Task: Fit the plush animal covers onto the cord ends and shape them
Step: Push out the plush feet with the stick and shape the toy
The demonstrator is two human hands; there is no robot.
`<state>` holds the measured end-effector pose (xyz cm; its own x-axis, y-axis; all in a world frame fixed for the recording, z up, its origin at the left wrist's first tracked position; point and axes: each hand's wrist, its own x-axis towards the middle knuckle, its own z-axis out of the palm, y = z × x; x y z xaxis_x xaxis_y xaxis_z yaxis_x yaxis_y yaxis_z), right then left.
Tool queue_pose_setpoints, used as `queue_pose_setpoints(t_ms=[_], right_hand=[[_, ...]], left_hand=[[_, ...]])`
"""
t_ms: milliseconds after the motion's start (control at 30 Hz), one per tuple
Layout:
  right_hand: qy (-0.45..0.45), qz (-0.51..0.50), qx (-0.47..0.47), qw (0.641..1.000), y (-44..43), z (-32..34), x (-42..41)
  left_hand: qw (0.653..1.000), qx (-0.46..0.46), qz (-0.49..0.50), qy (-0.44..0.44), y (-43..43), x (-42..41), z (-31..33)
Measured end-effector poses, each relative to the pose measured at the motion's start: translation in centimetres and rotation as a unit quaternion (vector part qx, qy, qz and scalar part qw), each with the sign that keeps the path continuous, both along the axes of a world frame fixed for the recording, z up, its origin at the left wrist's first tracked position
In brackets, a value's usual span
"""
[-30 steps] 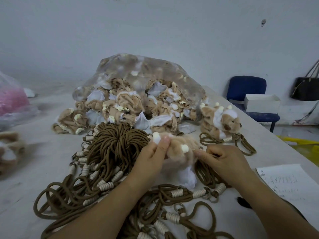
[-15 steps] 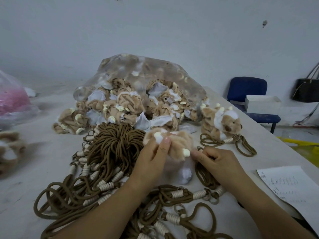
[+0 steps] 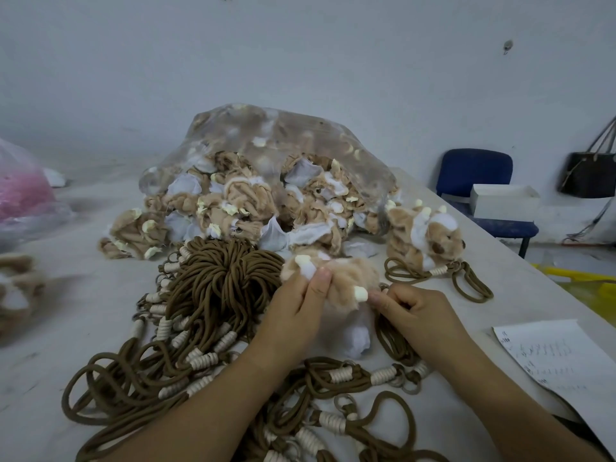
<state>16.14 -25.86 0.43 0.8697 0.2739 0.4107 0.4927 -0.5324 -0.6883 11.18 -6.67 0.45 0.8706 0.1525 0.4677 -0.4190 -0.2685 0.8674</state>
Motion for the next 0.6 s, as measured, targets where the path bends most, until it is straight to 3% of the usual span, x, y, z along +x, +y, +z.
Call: queue_pose_setpoints(t_ms=[167, 600], right_hand=[[-0.015, 0.005, -0.015, 1.0, -0.9, 0.3, 0.3], [-0.13, 0.016, -0.109, 0.985, -0.8, 1.5, -0.1]], left_hand=[[0.999, -0.041, -0.011, -0.033, -0.1, 0.0, -0.1], [0.999, -0.032, -0.011, 0.028, 0.2, -0.3, 0.0]])
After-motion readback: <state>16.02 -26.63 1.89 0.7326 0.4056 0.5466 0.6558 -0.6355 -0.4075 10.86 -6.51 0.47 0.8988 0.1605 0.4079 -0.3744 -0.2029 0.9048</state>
